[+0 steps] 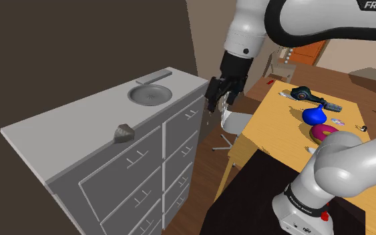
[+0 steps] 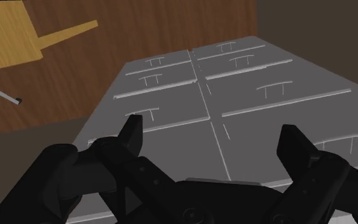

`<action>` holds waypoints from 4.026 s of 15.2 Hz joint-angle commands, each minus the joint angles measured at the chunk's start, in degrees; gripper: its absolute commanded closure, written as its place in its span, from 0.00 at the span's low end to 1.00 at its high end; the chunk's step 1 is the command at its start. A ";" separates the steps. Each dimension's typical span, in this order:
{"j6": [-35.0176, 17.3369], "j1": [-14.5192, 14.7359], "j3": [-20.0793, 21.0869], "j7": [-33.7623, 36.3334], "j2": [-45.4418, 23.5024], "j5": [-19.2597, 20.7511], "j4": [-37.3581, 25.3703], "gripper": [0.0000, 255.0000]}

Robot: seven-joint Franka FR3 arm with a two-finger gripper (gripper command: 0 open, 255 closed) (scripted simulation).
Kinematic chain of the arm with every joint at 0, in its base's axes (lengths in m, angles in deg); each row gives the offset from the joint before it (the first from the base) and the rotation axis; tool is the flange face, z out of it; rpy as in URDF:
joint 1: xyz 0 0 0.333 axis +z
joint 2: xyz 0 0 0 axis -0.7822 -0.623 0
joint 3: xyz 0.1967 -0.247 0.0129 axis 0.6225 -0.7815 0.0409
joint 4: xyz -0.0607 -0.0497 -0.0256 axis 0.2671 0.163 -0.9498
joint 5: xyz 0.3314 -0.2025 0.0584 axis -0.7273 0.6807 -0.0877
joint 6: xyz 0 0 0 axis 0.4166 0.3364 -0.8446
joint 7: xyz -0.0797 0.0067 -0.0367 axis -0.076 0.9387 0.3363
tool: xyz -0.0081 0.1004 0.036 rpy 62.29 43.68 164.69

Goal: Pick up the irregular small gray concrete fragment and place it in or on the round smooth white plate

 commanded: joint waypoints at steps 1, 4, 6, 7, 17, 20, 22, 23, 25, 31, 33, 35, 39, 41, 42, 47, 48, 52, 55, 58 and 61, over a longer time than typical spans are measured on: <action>-1.63 -0.25 3.21 4.11 -2.61 -0.32 -2.28 0.00; -4.39 -1.12 8.02 9.92 -7.03 0.18 -5.62 0.00; -6.06 -1.92 11.29 14.01 -10.38 1.20 -8.27 0.00; -6.83 -2.38 12.96 16.14 -12.18 1.94 -9.71 0.00; -9.35 -5.61 30.08 42.82 -37.70 22.10 -29.71 0.00; -6.38 -1.48 31.91 51.75 -48.41 32.58 -38.45 0.00; -4.44 2.03 31.13 54.99 -53.14 36.88 -43.09 0.00; -5.16 2.09 30.85 55.06 -53.20 36.93 -42.46 0.00; -6.53 1.95 30.66 55.28 -53.47 37.22 -41.25 0.00; -9.55 1.74 30.20 55.91 -54.32 38.10 -38.77 0.00; -9.55 1.75 30.20 55.91 -54.33 38.10 -38.77 0.00; -9.55 1.75 30.20 55.91 -54.33 38.10 -38.77 0.00; -9.54 1.75 30.20 55.90 -54.33 38.10 -38.78 1.00; -9.54 1.75 30.20 55.90 -54.33 38.10 -38.79 1.00; -9.54 1.75 30.20 55.90 -54.33 38.10 -38.79 1.00; -9.55 1.75 30.20 55.91 -54.33 38.10 -38.77 1.00; -8.84 1.81 30.26 55.71 -54.26 37.97 -39.46 1.00; -5.89 2.20 30.44 55.02 -54.19 37.64 -42.47 1.00; -3.59 2.63 30.54 54.58 -54.32 37.57 -44.93 1.00; -1.20 3.20 30.59 54.19 -54.62 37.66 -47.60 1.00; 1.30 3.93 30.61 53.85 -55.09 37.91 -50.49 1.00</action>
